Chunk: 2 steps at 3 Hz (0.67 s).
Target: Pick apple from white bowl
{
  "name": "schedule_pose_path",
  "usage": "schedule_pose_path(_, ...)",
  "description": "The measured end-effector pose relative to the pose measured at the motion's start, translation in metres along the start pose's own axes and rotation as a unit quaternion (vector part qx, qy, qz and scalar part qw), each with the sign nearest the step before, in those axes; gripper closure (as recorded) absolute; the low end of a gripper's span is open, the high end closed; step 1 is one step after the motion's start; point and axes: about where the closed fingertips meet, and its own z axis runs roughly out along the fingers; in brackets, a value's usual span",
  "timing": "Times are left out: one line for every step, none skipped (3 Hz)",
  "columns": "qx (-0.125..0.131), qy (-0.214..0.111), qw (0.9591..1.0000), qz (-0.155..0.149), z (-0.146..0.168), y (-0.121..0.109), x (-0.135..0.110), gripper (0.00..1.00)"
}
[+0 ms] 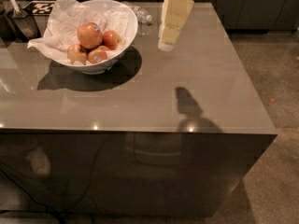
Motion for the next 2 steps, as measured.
schedule_pose_path(0.002, -0.003, 1.0, -0.005, 0.005, -0.006, -0.008, 0.0)
schedule_pose_path(-0.002, 0.004, 0.9998, -0.021, 0.018, -0.022, -0.026, 0.0)
